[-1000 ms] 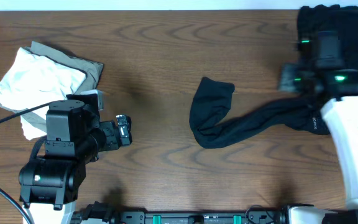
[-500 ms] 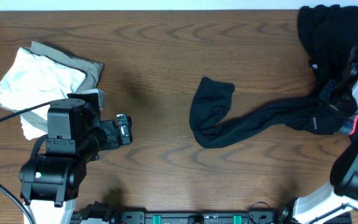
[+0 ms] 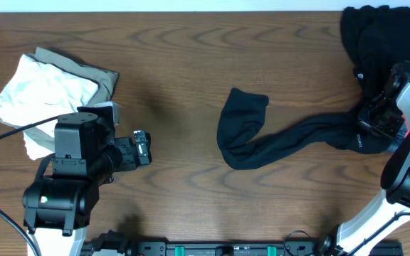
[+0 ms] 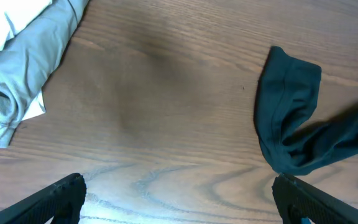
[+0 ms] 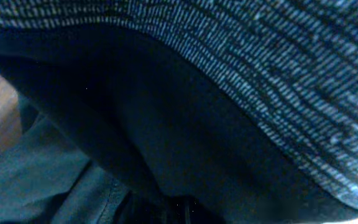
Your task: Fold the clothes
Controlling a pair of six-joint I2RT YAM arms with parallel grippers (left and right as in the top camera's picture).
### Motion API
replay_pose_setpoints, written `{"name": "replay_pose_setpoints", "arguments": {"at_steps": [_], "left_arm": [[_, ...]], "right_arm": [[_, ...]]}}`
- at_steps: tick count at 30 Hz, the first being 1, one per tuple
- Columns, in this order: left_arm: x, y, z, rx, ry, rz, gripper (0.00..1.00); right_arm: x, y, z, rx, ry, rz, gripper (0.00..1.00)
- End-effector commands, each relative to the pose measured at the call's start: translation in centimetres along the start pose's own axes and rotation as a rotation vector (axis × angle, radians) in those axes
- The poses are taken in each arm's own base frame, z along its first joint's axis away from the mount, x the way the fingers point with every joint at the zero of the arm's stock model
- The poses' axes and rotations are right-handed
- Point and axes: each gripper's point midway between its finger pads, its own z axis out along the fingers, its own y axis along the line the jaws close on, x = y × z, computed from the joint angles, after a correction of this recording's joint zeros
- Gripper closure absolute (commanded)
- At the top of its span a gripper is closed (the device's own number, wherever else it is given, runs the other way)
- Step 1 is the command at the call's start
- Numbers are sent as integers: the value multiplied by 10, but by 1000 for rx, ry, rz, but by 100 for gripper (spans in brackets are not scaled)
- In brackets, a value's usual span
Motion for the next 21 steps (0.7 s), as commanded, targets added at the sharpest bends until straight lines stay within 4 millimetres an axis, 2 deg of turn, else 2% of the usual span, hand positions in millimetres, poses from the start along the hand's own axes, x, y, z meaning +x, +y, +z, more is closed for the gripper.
{"name": "replay_pose_setpoints", "arguments": {"at_steps": [1, 5, 7, 9, 11, 13, 16, 19, 21], "left_arm": [[-5, -3, -1, 5, -4, 5, 2], [-4, -2, 1, 3, 5, 3, 2], [-5, -2, 1, 4, 3, 3, 2], [-6, -3, 1, 5, -2, 5, 2], [-8, -3, 1, 7, -9, 5, 2], [-9, -4, 1, 8, -14, 6, 2], [-9, -4, 1, 8, -14, 6, 2], [-9, -4, 1, 8, -14, 6, 2], [-9, -4, 1, 8, -14, 6, 2]], "right_arm": [[-12, 12, -49, -108, -104, -17, 98], [-28, 39, -140, -308, -321, -97, 94], [-28, 66, -201, -474, -463, -217, 91], [-13, 98, -260, -645, -596, -412, 88], [20, 127, -312, -765, -713, -634, 85], [46, 143, -346, -778, -807, -765, 84], [64, 150, -393, -734, -972, -800, 83], [60, 128, -436, -668, -1126, -652, 85], [60, 111, -458, -640, -1195, -605, 85]]}}
